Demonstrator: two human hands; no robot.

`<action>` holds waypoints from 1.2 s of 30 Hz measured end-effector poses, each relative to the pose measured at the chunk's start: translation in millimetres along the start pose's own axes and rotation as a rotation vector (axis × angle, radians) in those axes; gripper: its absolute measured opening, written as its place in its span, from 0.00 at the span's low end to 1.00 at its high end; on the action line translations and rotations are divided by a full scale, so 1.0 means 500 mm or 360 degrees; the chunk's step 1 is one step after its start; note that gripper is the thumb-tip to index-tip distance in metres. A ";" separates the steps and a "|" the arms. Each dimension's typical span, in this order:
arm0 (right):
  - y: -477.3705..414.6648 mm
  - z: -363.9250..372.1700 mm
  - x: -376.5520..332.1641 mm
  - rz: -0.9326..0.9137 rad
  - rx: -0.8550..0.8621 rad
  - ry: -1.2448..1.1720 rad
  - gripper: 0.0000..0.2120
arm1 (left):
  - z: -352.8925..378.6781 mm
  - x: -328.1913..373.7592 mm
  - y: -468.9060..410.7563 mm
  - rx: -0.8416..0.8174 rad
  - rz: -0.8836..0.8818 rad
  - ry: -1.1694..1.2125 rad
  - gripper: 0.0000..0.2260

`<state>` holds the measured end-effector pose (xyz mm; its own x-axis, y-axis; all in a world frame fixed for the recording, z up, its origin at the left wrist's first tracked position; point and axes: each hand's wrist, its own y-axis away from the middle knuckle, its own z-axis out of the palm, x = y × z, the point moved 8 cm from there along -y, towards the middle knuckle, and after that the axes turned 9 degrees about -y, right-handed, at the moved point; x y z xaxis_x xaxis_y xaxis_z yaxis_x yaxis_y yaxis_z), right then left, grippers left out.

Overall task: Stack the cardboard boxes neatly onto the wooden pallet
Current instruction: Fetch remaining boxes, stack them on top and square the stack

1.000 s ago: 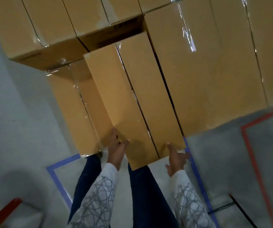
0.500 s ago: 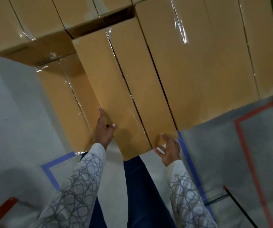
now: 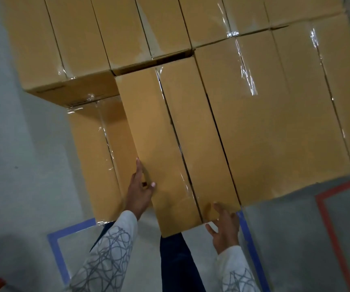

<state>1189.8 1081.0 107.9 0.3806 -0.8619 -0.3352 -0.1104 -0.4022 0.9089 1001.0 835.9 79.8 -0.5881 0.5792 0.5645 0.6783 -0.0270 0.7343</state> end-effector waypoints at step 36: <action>0.025 0.029 0.065 -0.0555 0.0259 0.0654 0.53 | -0.175 0.426 -0.291 0.0768 0.0667 -0.1364 0.32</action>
<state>1187.3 1043.5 104.8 0.7429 -0.4909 -0.4551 -0.0415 -0.7123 0.7006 738.4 891.8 126.0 0.1110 0.9830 0.1464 0.9675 -0.1406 0.2104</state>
